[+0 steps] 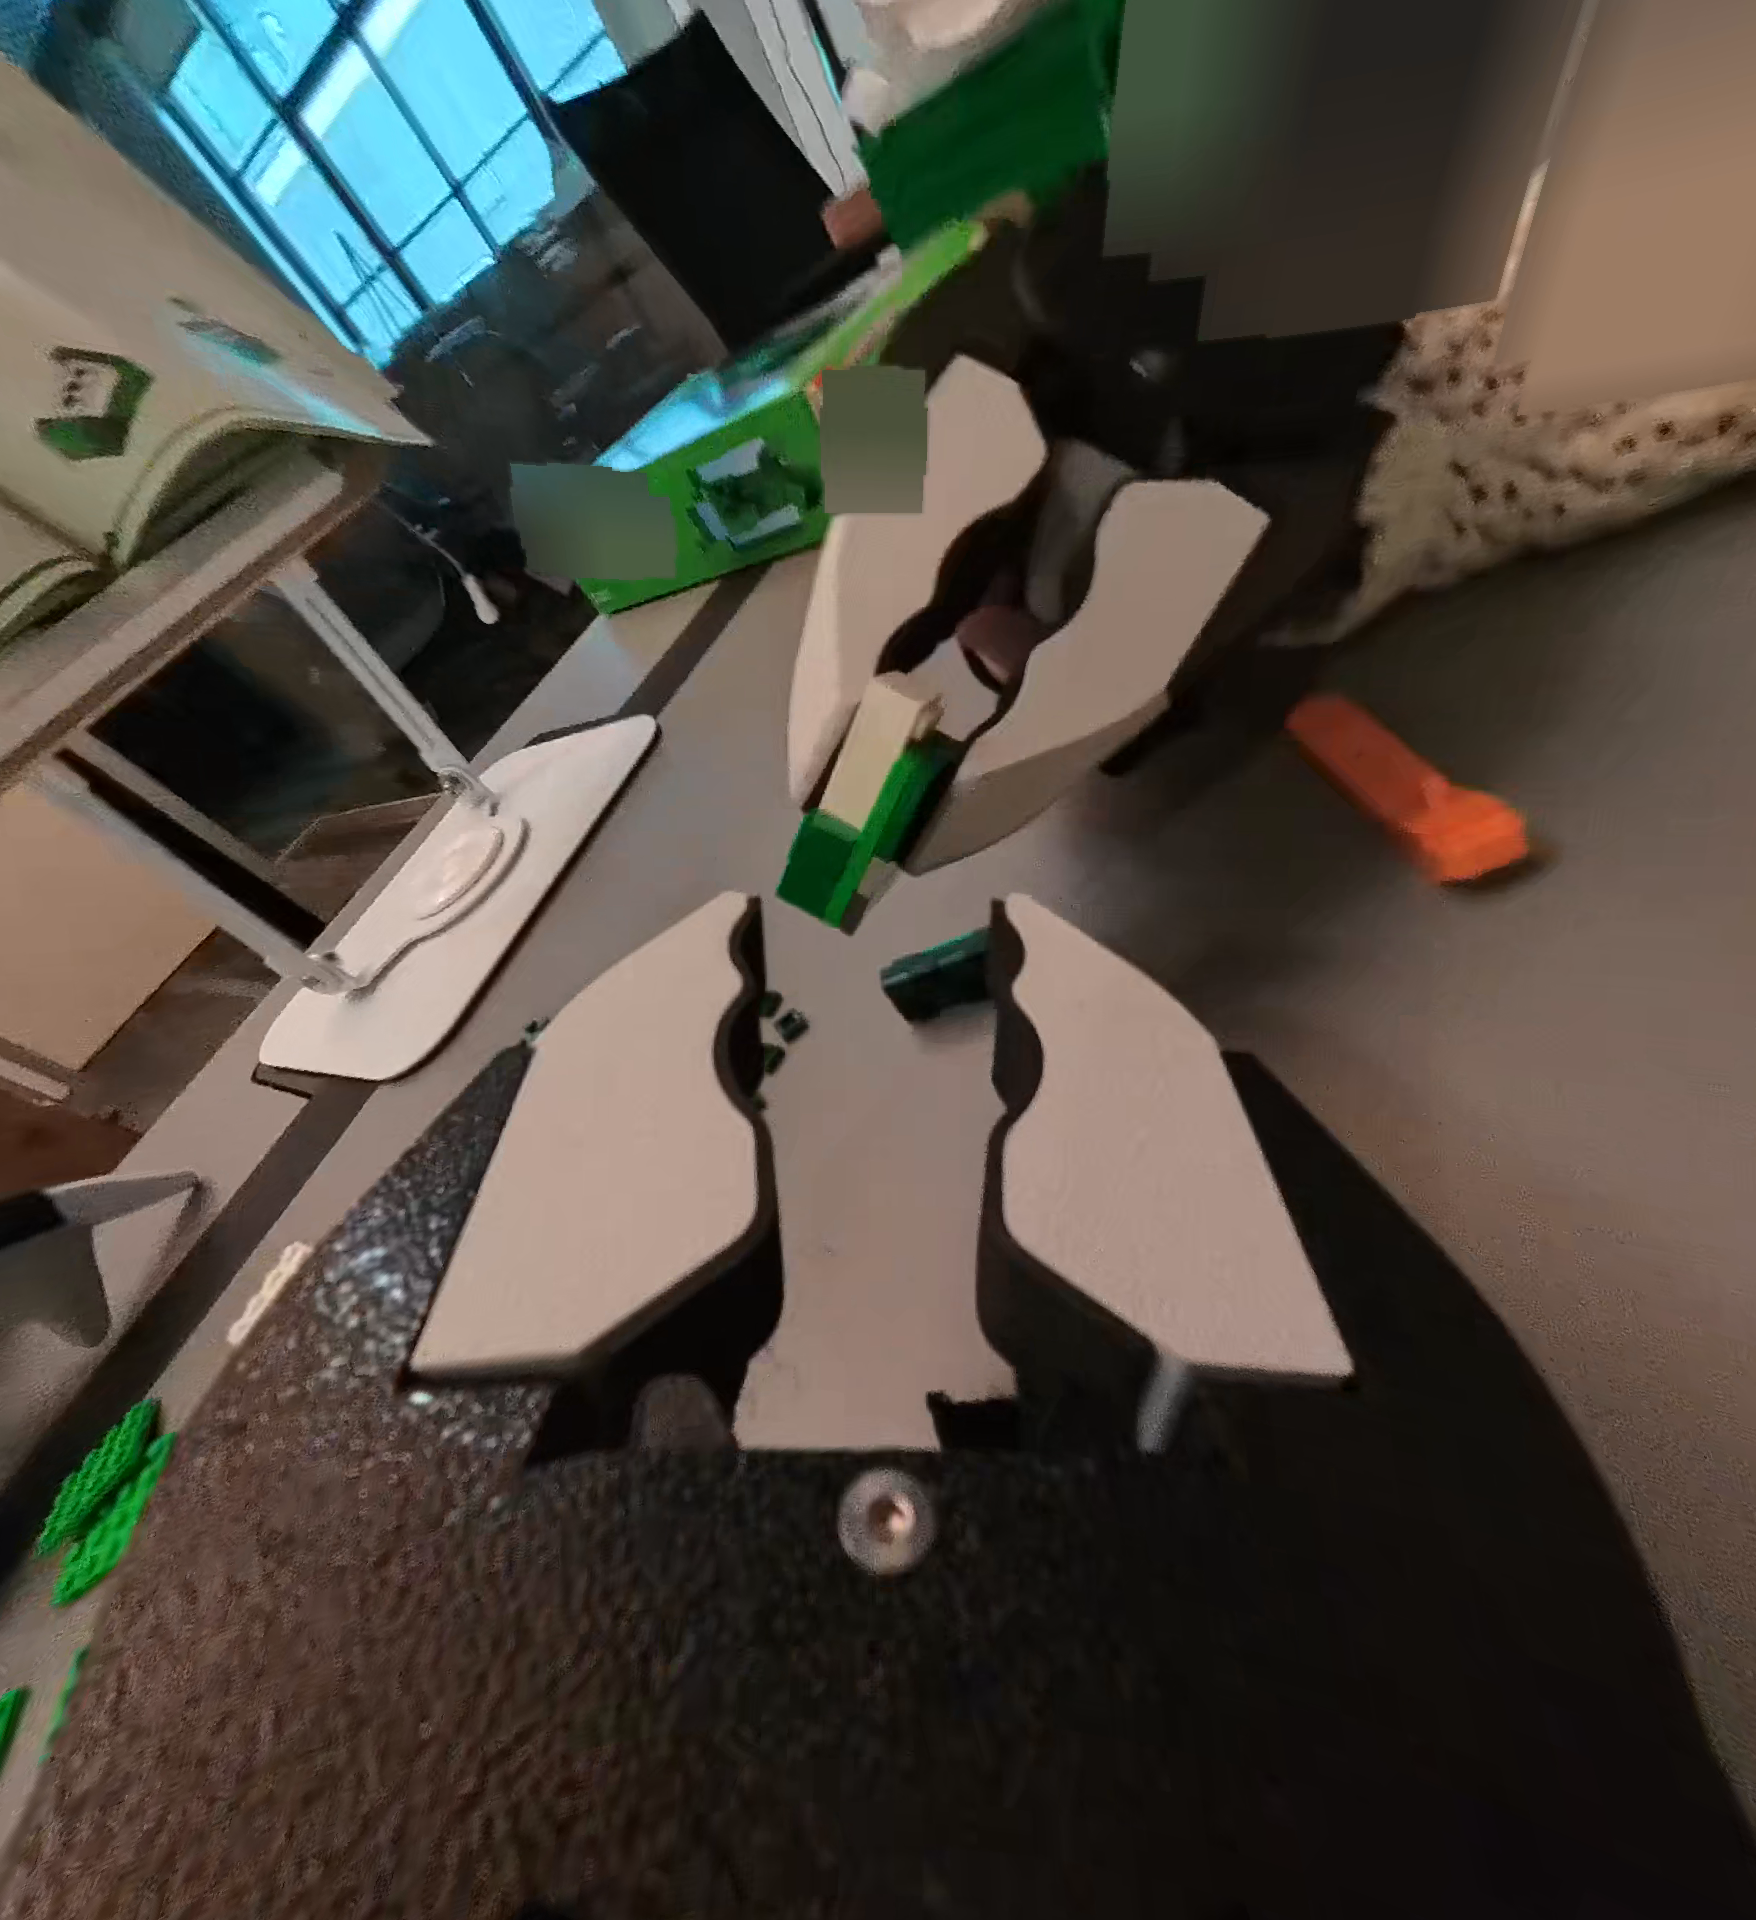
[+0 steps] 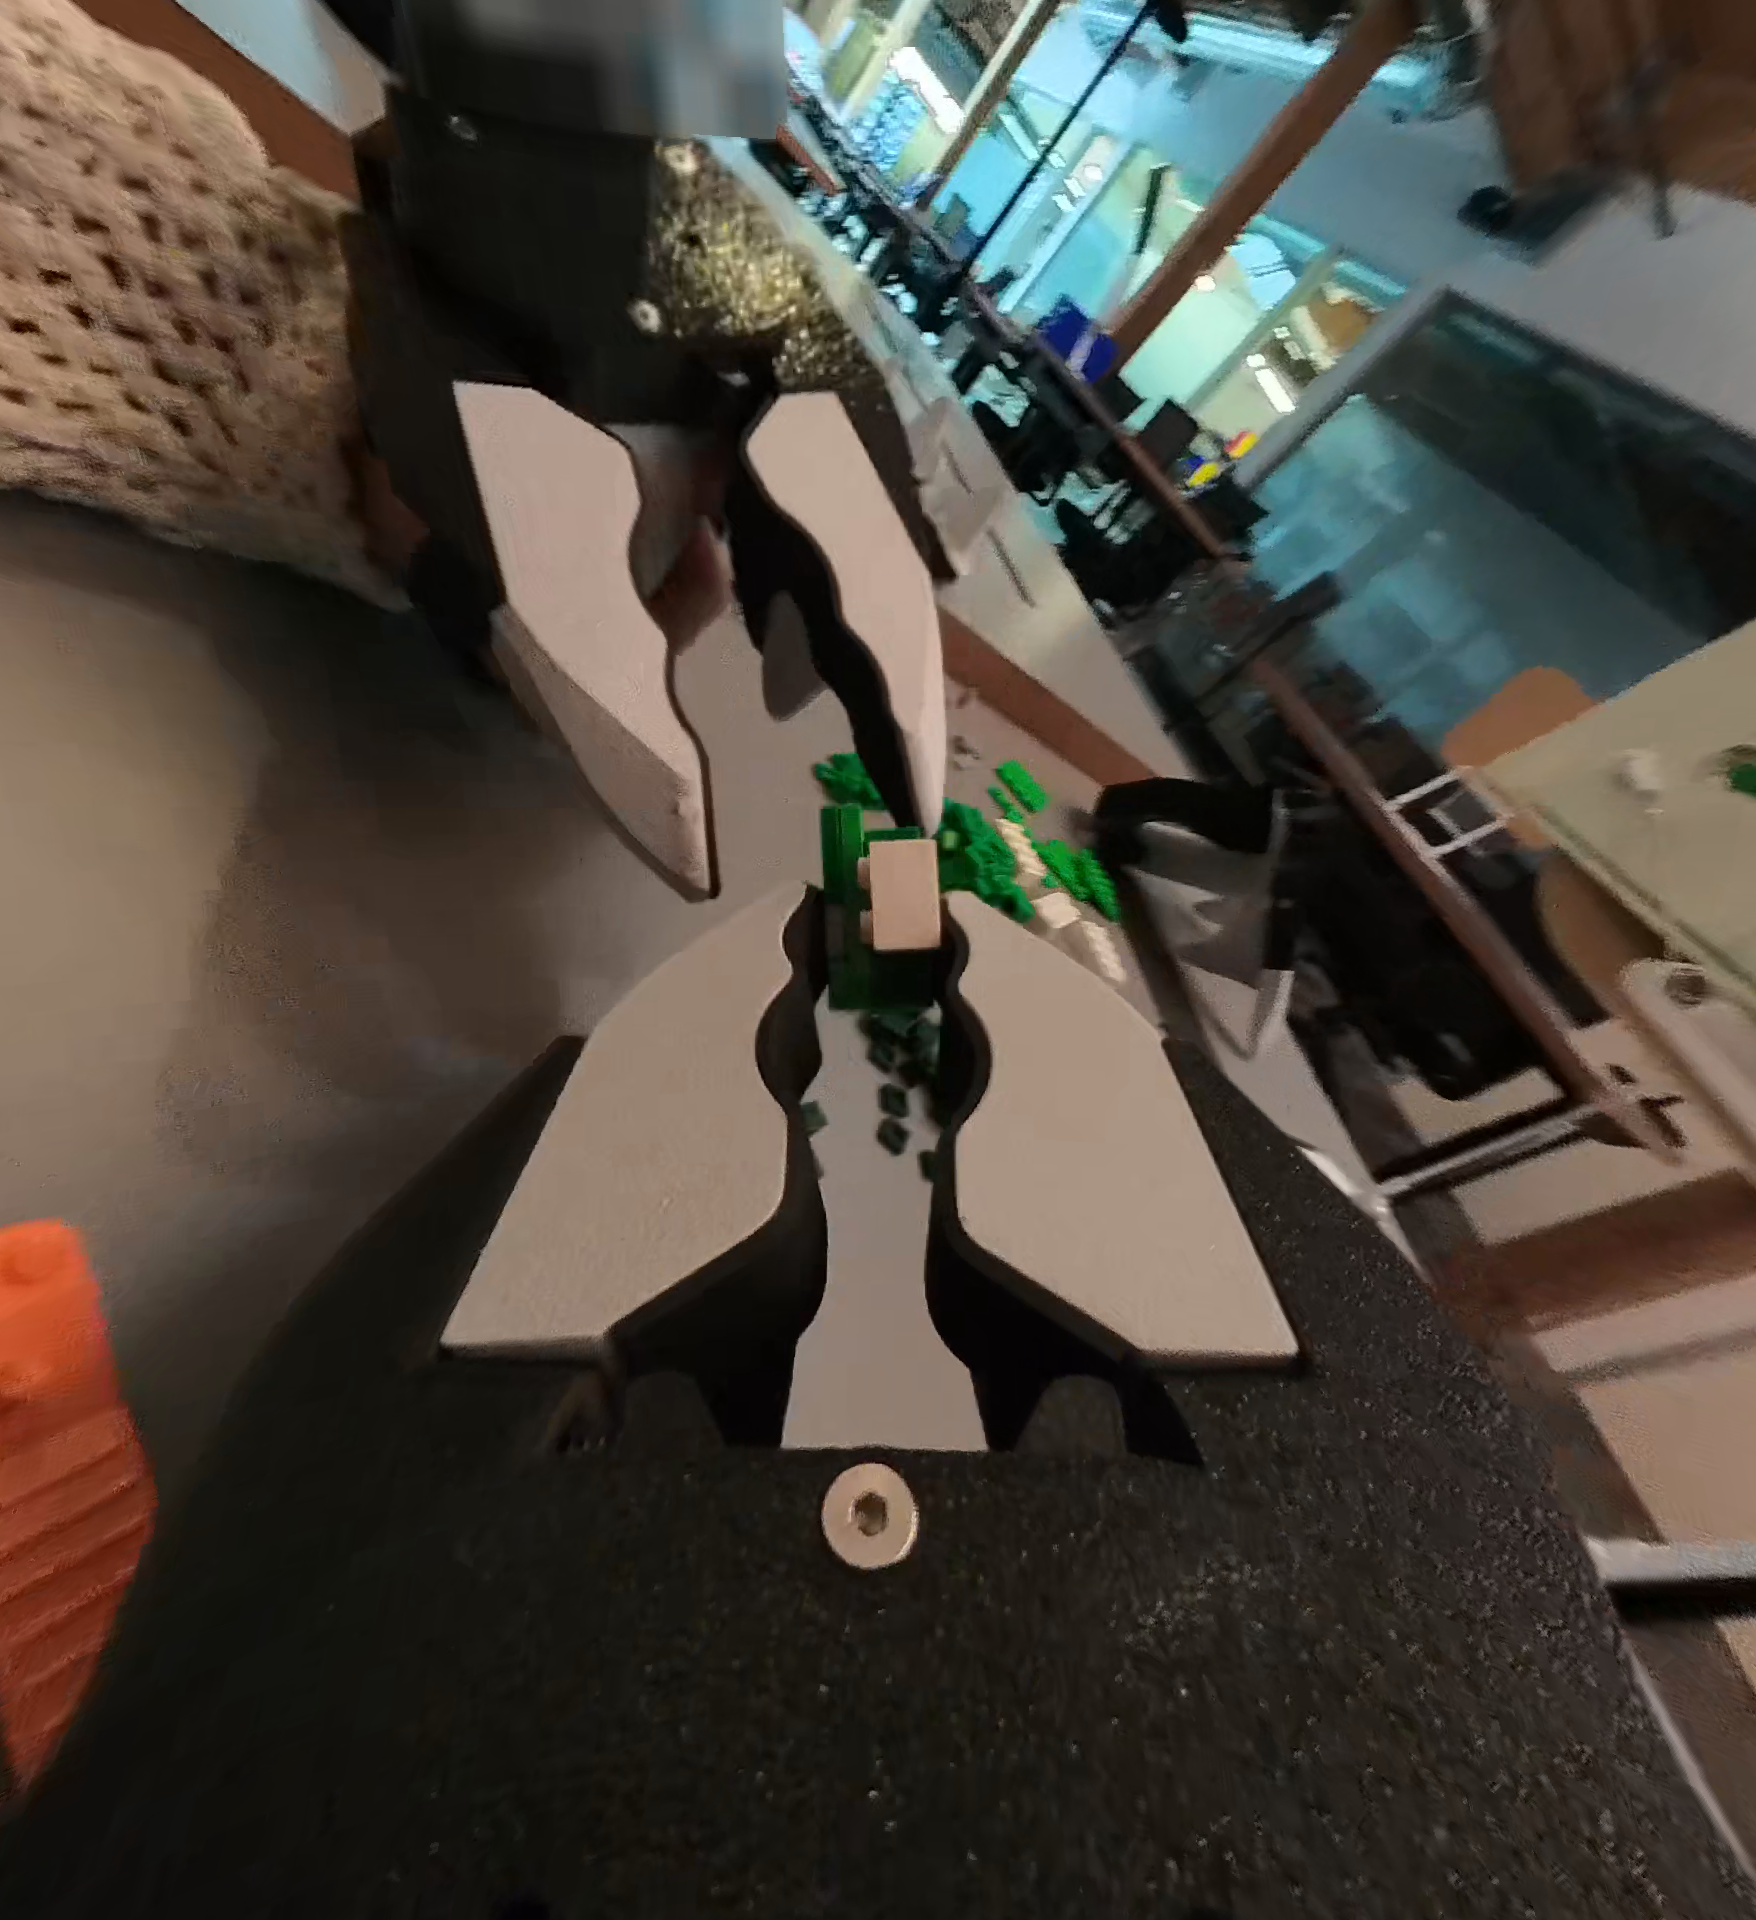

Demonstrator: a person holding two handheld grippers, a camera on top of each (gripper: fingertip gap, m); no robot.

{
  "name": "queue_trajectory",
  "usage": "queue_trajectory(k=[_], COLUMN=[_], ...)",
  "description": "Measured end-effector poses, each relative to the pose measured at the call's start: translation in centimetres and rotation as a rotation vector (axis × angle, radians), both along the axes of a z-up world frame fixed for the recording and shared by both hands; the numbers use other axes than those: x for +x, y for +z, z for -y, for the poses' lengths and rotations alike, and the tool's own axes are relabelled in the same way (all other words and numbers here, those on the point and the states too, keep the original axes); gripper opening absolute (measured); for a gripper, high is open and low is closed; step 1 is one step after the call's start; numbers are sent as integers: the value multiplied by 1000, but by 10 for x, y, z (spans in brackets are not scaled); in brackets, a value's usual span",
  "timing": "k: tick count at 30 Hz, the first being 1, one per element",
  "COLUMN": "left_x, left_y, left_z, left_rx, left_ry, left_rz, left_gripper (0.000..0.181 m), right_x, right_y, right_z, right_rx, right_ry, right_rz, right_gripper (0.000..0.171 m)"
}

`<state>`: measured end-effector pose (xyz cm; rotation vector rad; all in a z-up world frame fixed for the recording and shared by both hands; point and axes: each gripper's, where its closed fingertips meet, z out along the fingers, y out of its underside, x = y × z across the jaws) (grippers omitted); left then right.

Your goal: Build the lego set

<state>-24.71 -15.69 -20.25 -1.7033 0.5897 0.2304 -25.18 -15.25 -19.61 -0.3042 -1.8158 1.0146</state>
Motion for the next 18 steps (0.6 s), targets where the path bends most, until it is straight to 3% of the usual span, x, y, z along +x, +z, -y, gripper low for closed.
queue_trajectory(k=[4,8,18], left_x=[7,11,13], left_y=[-4,-5,-14], left_z=[-1,3,5], left_rx=[-19,-34,-100], left_ry=[-22,-58,-85], left_rz=[-57,-80,-146], left_gripper=[36,18,15], right_x=[5,9,12], right_y=[-9,-17,-25], right_z=[6,10,14], right_rx=[5,26,37], right_ry=[67,104,129], right_rz=[66,104,147], right_gripper=[18,18,18])
